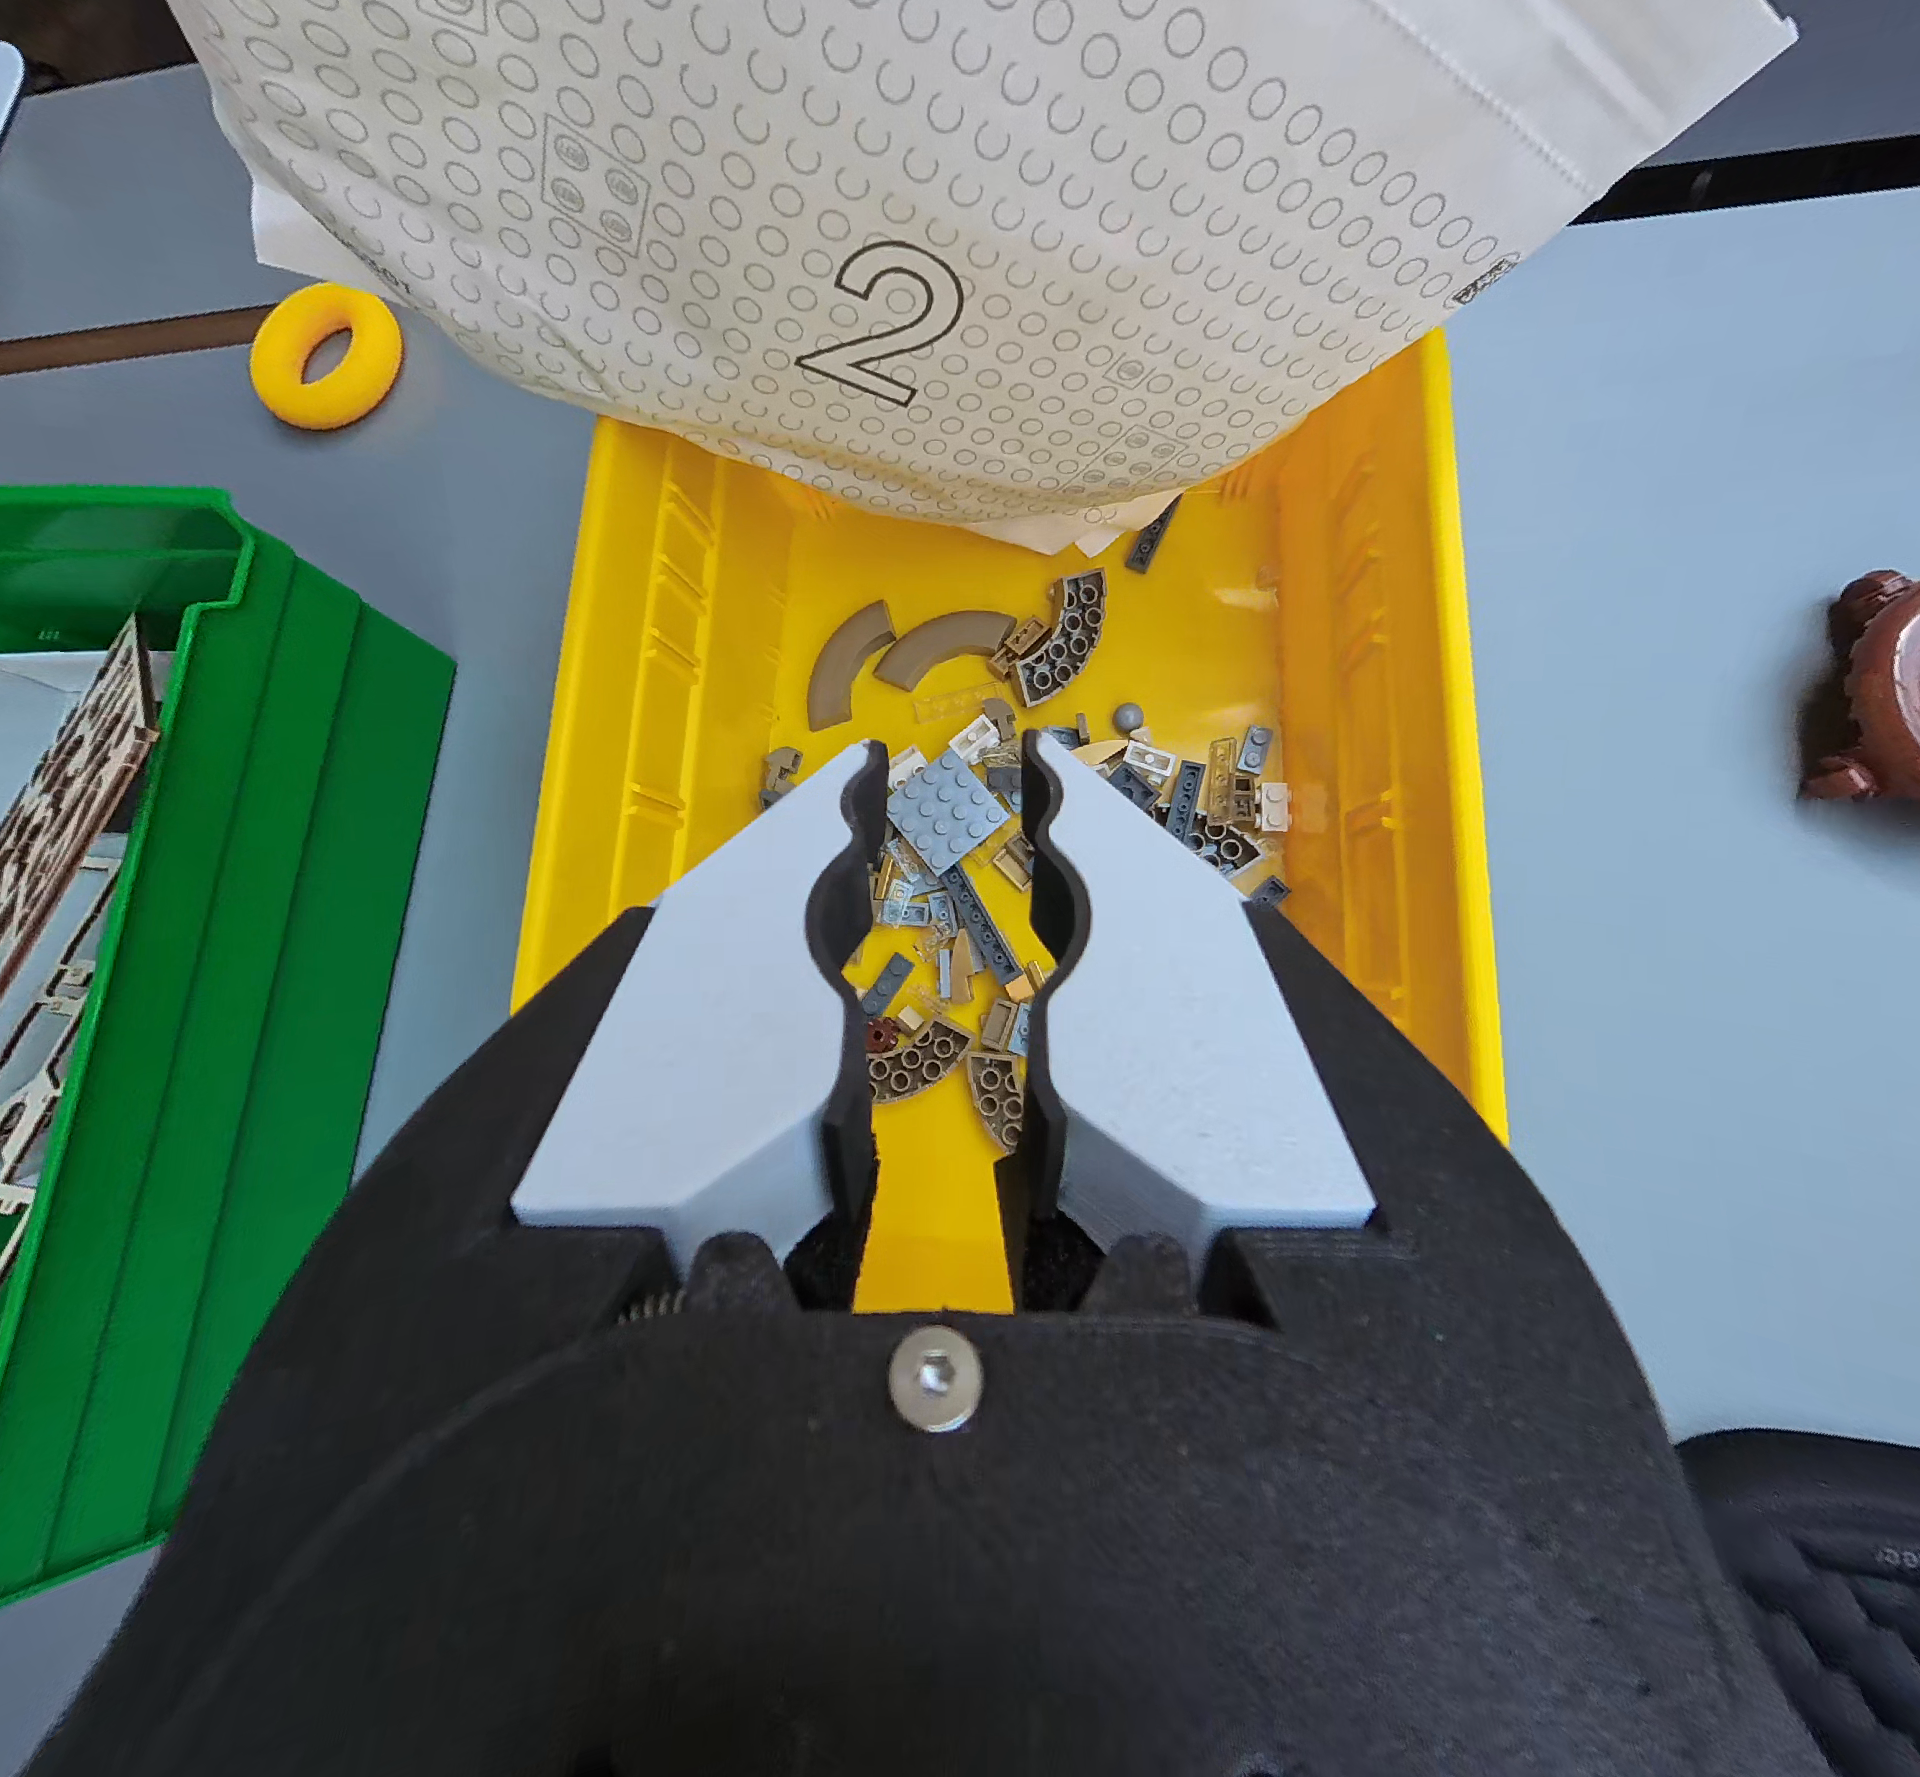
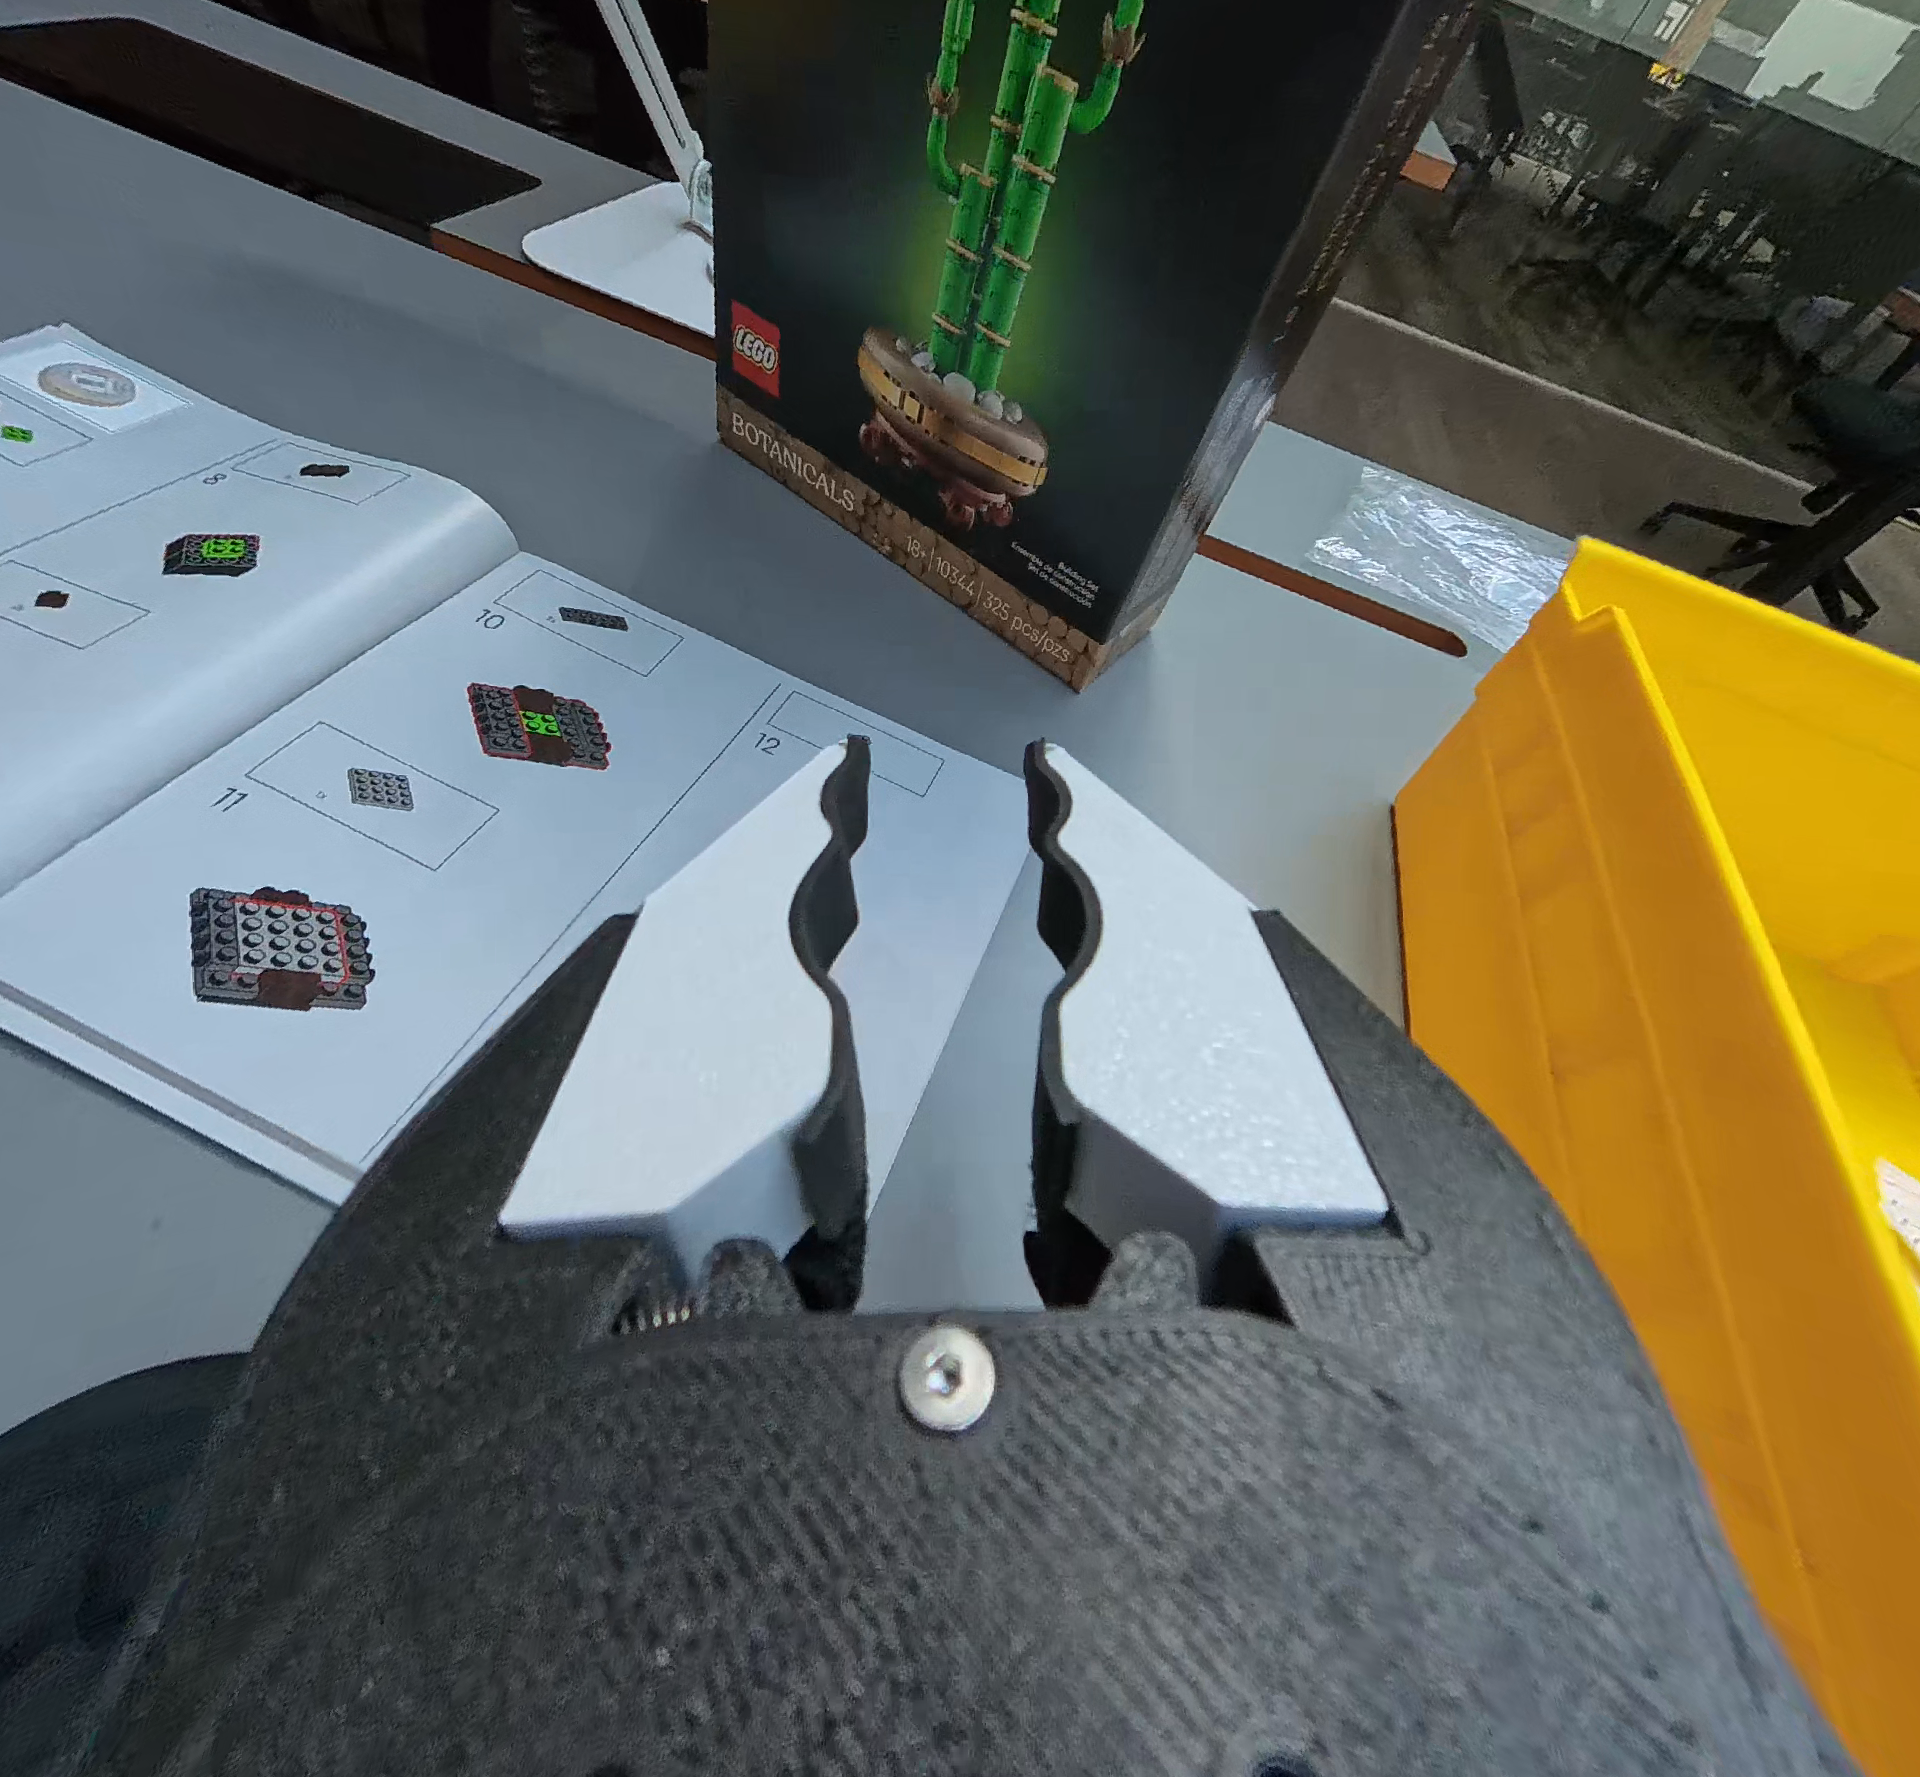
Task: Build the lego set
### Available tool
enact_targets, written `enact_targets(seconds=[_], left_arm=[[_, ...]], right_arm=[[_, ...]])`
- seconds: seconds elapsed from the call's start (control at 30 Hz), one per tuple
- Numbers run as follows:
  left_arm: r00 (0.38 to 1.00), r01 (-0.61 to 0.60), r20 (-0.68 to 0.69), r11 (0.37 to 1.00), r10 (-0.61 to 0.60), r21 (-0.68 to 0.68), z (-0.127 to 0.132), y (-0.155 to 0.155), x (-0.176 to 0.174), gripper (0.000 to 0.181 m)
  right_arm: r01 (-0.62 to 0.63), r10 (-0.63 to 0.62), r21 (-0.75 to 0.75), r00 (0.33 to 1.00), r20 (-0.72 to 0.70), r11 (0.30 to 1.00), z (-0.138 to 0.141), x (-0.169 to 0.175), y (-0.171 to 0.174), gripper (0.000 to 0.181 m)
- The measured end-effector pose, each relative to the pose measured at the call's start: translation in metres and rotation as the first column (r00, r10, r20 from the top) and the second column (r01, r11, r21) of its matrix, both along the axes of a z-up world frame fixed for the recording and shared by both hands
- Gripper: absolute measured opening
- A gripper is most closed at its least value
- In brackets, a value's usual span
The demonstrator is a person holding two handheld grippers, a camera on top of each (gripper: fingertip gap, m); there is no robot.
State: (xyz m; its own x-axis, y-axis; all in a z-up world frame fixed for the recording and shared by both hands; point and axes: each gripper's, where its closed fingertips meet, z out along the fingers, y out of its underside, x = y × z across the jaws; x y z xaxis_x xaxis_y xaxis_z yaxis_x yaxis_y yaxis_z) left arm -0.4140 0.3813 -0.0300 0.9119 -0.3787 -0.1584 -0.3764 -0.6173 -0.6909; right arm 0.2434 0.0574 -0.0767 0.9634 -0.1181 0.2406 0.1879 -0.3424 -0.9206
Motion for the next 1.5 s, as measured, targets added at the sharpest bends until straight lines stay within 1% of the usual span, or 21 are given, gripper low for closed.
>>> enact_targets(seconds=[0.1,0.27,0.4,0.47,0.53,0.57,0.63,0.7,0.77,0.8,0.9,0.97,1.03,1.07,1.1,1.13,1.17,1.27,1.3,1.4,1.5], left_arm=[[1.000,0.008,-0.003,1.000,-0.008,0.015,-0.002,0.000,0.000,0.023],[1.000,0.007,-0.023,1.000,-0.007,0.020,-0.006,-0.002,-0.006,0.022],[1.000,0.005,-0.016,1.000,-0.004,0.031,-0.006,-0.007,-0.010,0.020],[0.998,0.008,-0.058,0.998,-0.005,0.054,-0.003,-0.007,-0.016,0.019],[0.995,0.025,-0.103,0.996,-0.016,0.083,0.001,-0.006,-0.020,0.018],[0.992,0.043,-0.123,0.997,-0.034,0.065,-0.001,-0.007,-0.021,0.018],[0.973,0.102,-0.205,0.995,-0.103,-0.019,-0.011,-0.008,-0.024,0.014],[0.911,0.211,-0.347,0.975,-0.221,-0.066,-0.019,-0.003,-0.028,0.013],[0.812,0.309,-0.483,0.943,-0.328,-0.120,-0.027,0.007,-0.032,0.016],[0.753,0.362,-0.527,0.917,-0.394,-0.168,-0.033,0.011,-0.032,0.017],[0.565,0.494,-0.566,0.796,-0.600,-0.351,-0.060,0.016,-0.032,0.019],[0.430,0.535,-0.563,0.702,-0.706,-0.471,-0.079,0.017,-0.037,0.018],[0.303,0.529,-0.578,0.638,-0.758,-0.560,-0.093,0.023,-0.050,0.020],[0.253,0.519,-0.586,0.619,-0.770,-0.590,-0.098,0.026,-0.056,0.022],[0.216,0.506,-0.588,0.605,-0.779,-0.615,-0.101,0.029,-0.061,0.022],[0.202,0.494,-0.576,0.590,-0.792,-0.638,-0.104,0.029,-0.064,0.022],[0.201,0.493,-0.564,0.580,-0.801,-0.649,-0.106,0.029,-0.064,0.022],[0.183,0.539,-0.545,0.547,-0.819,-0.641,-0.108,0.032,-0.055,0.024],[0.169,0.543,-0.536,0.532,-0.827,-0.650,-0.110,0.031,-0.055,0.023],[0.096,0.526,-0.535,0.499,-0.839,-0.688,-0.116,0.032,-0.060,0.021],[0.063,0.514,-0.515,0.470,-0.855,-0.718,-0.120,0.033,-0.065,0.019]], right_arm=[[-0.018,0.017,0.023,0.999,0.036,1.000,0.001,0.000,0.001,0.029],[-0.126,0.119,0.085,0.990,0.079,0.988,0.010,-0.011,0.001,0.029],[-0.187,0.168,0.112,0.972,0.161,0.976,0.018,-0.018,-0.001,0.029],[-0.215,0.188,0.133,0.963,0.193,0.967,0.024,-0.022,-0.002,0.027],[-0.234,0.204,0.160,0.962,0.183,0.959,0.027,-0.024,-0.003,0.026],[-0.237,0.207,0.167,0.962,0.179,0.957,0.027,-0.023,-0.003,0.026],[-0.219,0.190,0.150,0.963,0.190,0.964,0.023,-0.018,-0.002,0.026],[-0.203,0.180,0.086,0.959,0.220,0.975,0.013,-0.013,-0.002,0.026],[-0.187,0.170,0.041,0.951,0.259,0.982,0.008,-0.011,-0.003,0.026],[-0.187,0.172,0.028,0.946,0.274,0.982,0.008,-0.012,-0.004,0.026],[-0.146,0.134,0.016,0.944,0.302,0.989,0.015,-0.011,-0.008,0.026],[-0.108,0.098,0.015,0.947,0.305,0.994,0.021,-0.012,-0.012,0.027],[-0.098,0.082,0.044,0.954,0.287,0.994,0.028,-0.021,-0.016,0.027],[-0.100,0.079,0.061,0.958,0.275,0.993,0.031,-0.028,-0.018,0.027],[-0.100,0.076,0.075,0.960,0.268,0.992,0.032,-0.033,-0.020,0.027],[-0.099,0.073,0.084,0.961,0.268,0.992,0.033,-0.037,-0.021,0.027],[-0.097,0.069,0.090,0.960,0.272,0.991,0.033,-0.040,-0.023,0.027],[-0.099,0.069,0.110,0.965,0.255,0.989,0.034,-0.046,-0.024,0.027],[-0.101,0.070,0.118,0.968,0.243,0.988,0.035,-0.047,-0.024,0.027],[-0.089,0.055,0.153,0.976,0.213,0.984,0.040,-0.042,-0.027,0.024],[-0.074,0.044,0.172,0.984,0.175,0.982,0.041,-0.036,-0.031,0.024]])
